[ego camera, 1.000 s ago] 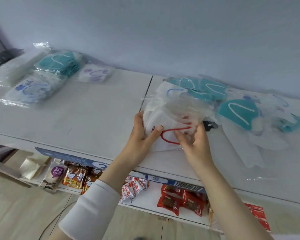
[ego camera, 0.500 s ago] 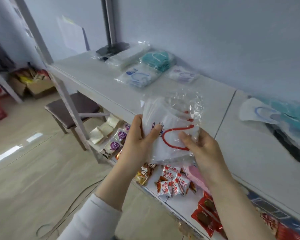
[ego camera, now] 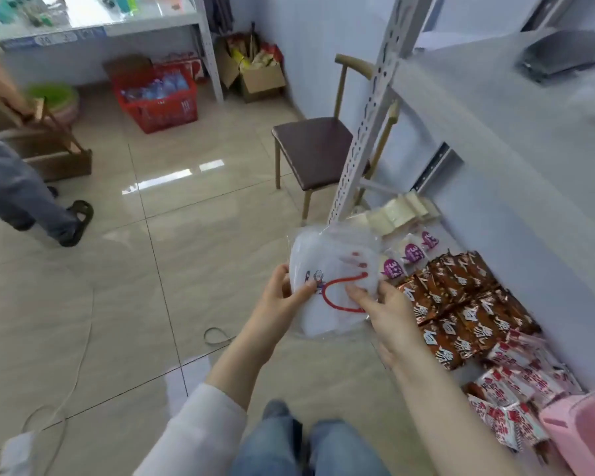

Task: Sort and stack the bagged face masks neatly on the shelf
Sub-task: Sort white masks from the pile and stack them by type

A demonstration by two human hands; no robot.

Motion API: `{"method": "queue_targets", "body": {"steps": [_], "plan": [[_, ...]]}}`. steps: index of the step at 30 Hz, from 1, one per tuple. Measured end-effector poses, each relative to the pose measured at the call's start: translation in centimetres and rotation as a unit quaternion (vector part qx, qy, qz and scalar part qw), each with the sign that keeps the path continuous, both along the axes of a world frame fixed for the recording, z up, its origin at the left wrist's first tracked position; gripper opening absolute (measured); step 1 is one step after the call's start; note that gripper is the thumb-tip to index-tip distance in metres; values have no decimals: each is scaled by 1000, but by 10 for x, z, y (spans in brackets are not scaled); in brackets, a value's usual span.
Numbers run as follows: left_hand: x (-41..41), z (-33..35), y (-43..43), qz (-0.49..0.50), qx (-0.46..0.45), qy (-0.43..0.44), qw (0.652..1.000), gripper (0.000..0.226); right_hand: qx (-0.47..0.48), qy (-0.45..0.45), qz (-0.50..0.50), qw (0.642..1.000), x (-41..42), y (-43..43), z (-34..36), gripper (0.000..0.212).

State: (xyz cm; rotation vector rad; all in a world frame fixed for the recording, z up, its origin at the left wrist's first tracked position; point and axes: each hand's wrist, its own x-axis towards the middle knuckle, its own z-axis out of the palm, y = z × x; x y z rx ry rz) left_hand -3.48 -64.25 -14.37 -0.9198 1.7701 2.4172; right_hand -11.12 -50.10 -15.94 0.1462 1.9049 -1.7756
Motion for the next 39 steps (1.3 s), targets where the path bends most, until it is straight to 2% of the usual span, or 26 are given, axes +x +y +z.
{"method": "queue_targets", "body": {"steps": [7, 10, 14, 18, 20, 24, 28, 34, 39], "plan": [[-29, -47, -77, 74, 19, -78, 994, 22, 27, -75, 66, 995, -44, -87, -40, 7], [-54, -53, -106, 108, 16, -92, 990, 17, 13, -90, 96, 991, -76, -117, -46, 11], [-101, -32, -140, 128, -12, -56, 990, 13, -26, -93, 114, 989, -127, -150, -32, 45], [-156, 14, -171, 107, -46, 25, 993, 17, -100, -67, 74, 990, -180, -169, 10, 28], [-182, 40, -180, 74, -56, 65, 994, 18, -103, -20, 52, 993, -199, -172, 38, 41], [-232, 79, -173, -32, -53, 134, 989, 20, -129, 61, -64, 988, -218, -149, 84, 18], [-274, 110, -138, -166, -51, 172, 970, 21, -99, 123, -181, 971, -214, -101, 117, 26], [-306, 135, -41, -335, -48, 202, 919, 19, -58, 197, -346, 915, -177, -13, 142, 49], [-305, 150, 67, -450, -93, 250, 852, 15, -20, 225, -464, 856, -139, 79, 157, 17]]}}
